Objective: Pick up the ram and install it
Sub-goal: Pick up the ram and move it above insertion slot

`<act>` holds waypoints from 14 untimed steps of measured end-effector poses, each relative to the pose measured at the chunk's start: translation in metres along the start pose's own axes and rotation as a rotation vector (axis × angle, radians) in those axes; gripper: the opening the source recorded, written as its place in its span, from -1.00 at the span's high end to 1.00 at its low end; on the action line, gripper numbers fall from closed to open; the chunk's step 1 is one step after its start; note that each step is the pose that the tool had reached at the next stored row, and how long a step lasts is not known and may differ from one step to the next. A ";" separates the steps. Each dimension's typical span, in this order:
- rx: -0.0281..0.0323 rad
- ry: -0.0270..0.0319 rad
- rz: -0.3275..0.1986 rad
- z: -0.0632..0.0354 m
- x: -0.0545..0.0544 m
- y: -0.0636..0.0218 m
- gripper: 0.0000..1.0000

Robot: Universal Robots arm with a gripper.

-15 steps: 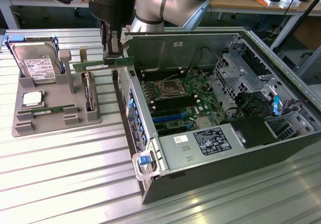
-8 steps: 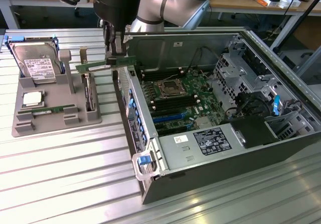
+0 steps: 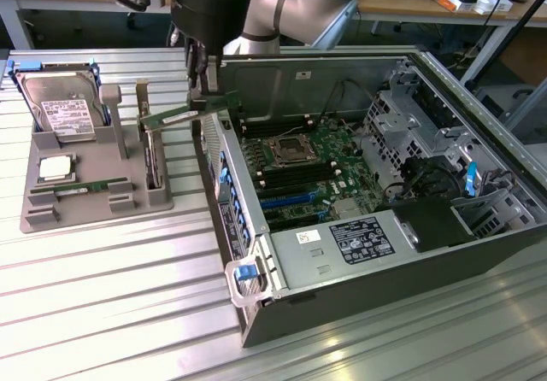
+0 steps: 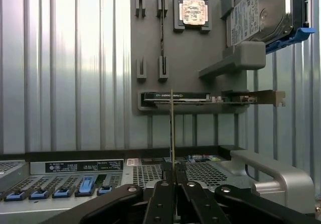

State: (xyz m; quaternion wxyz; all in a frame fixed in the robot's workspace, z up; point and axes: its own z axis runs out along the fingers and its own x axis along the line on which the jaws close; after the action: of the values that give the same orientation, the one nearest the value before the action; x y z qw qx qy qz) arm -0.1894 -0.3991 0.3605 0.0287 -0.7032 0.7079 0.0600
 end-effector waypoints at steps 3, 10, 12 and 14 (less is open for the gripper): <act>0.0000 0.0000 0.000 0.0010 0.000 -0.0067 0.76; 0.0004 -0.0011 0.000 -0.0160 -0.002 -0.0051 0.76; 0.0005 -0.0011 0.000 -0.0248 -0.003 -0.0047 0.76; 0.0004 -0.0011 0.000 -0.0318 -0.004 -0.0043 0.76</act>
State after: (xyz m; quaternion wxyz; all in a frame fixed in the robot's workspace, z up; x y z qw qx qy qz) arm -0.1836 -0.3991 0.3923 0.0293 -0.7032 0.7078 0.0602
